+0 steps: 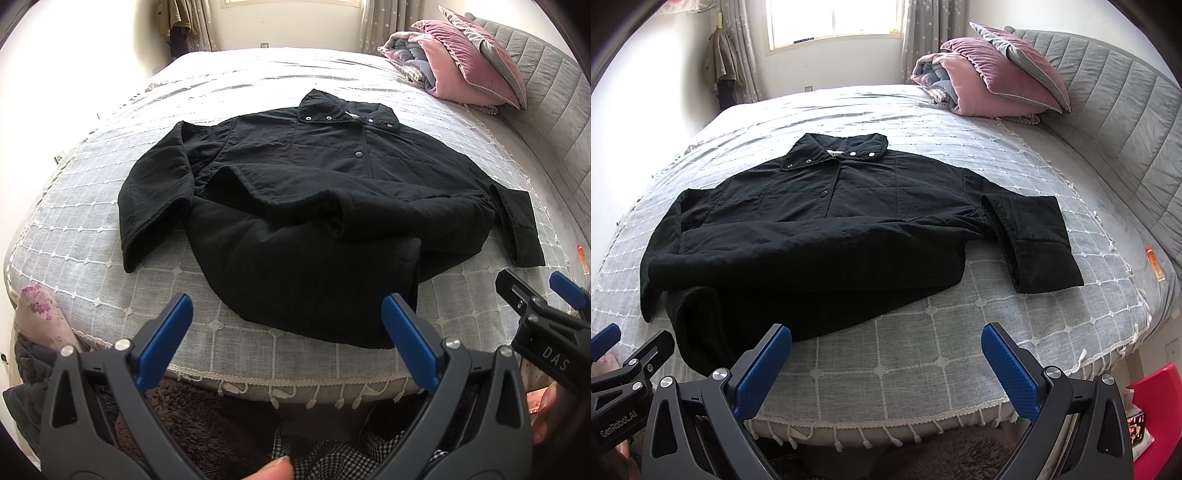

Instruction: Fold large clothes

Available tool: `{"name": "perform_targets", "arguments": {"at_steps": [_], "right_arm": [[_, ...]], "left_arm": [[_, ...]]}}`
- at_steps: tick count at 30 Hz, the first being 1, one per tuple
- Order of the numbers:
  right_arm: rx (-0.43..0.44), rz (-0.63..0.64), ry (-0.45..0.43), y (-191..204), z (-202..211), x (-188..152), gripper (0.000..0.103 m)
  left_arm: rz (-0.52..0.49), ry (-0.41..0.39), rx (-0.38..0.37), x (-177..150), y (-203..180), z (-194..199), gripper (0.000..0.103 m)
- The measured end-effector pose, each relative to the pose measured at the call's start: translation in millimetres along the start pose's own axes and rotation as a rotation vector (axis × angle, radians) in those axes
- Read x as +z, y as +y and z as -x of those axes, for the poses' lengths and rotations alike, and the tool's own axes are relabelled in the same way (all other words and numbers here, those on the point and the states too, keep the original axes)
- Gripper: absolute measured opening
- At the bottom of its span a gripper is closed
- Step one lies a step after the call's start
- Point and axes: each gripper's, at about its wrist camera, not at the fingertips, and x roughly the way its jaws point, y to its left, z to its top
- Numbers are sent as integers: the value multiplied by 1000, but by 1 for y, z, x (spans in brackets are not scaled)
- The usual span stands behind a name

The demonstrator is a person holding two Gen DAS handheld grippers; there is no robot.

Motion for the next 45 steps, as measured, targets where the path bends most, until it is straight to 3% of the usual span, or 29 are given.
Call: {"name": "perform_targets", "arguments": {"at_steps": [14,22,28,32,35,39,43,45], "right_arm": [[15,3,5,2,-7,3,103],[204,38,-4,-13,-22,35,103],[208,142,-78,-23,-42,81,103],[208,167,-75,-35,-76,115,103],[238,132,-46,-47,-106,142,103],[256,109,-50,-64,-145,177,103],[257,117,-29,-75,-188,207,103],[263,111,12,-81,-214,222,103]], "left_arm": [[-3,-8,-22,8,4,-3,102],[-104,-62,-257,44,9,-8,102],[-187,-72,-330,95,21,-26,102],[-257,-71,-309,136,29,-51,102],[-323,-26,-327,166,31,-85,102],[-333,19,-239,206,39,-146,102],[-348,-53,-141,234,50,-191,102],[-334,-39,-111,249,61,-224,101]]}}
